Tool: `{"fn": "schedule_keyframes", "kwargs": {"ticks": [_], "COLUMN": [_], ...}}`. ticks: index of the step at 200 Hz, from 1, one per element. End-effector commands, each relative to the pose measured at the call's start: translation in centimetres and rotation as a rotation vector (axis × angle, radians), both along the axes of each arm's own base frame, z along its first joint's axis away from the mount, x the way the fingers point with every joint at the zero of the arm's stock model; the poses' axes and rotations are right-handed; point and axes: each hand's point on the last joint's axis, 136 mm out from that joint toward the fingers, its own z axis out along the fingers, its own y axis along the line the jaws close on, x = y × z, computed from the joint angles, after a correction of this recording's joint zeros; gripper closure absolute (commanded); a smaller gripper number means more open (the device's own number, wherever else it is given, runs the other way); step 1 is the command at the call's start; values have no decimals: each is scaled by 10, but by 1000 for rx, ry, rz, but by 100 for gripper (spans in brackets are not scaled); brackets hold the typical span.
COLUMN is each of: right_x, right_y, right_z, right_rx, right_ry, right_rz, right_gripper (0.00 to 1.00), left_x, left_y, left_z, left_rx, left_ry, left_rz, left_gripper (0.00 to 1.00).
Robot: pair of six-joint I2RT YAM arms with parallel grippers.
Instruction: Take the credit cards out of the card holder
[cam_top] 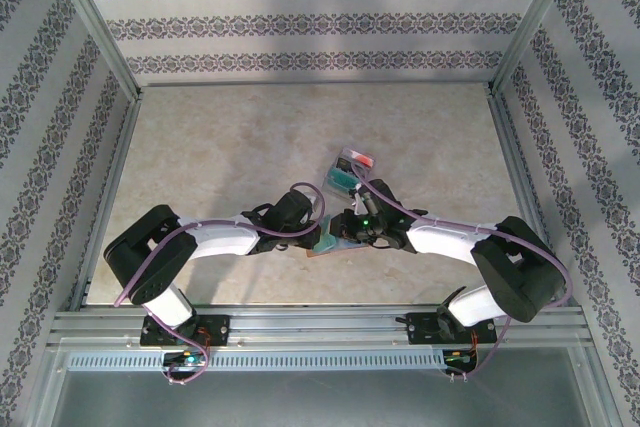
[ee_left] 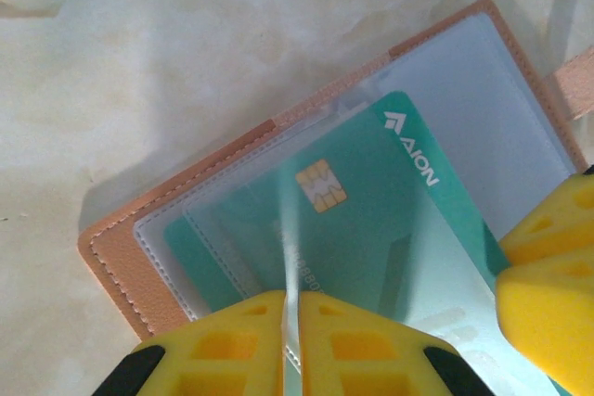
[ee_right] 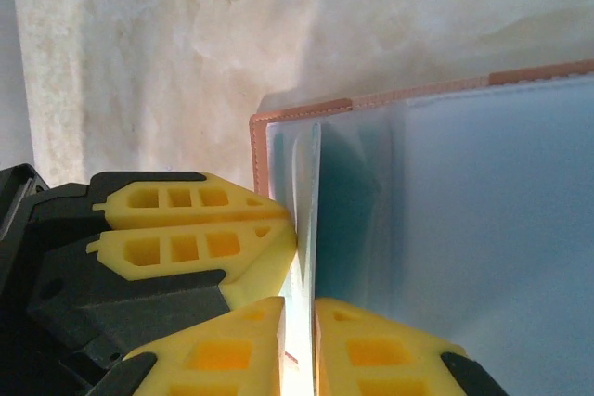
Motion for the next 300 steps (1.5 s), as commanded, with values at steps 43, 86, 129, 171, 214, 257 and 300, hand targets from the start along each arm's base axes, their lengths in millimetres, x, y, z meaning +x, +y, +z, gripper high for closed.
{"fn": "schedule_keyframes", "kwargs": {"ticks": [43,86,129,171,214,257,300], "right_x": [5,6,4,6,7,7,6], "right_y": [3,-7,-13,-2,5,-2,-19], "right_z": [16,15,7,10,10,3,-2], "right_rx": [102,108,95,166,202,162,56], "right_ry": [-42,-46,-33,-32,-24,-23,-49], "right_rz": [-7,-33,-44,-29,-16,-35,-57], "right_gripper": [89,90,90,85,80,92,95], "left_x": [-14,-15,-13,-9,-11,-12,-9], "left_y": [12,20,20,14,14,19,26], "left_z": [-14,-19,-17,-14,-18,-17,-16], "left_rx": [66,103,108,105,104,113,136], "left_ry": [37,45,37,29,43,39,27], "left_rz": [-8,7,9,-13,-8,9,32], "left_gripper": [89,91,92,92,93,94,94]}}
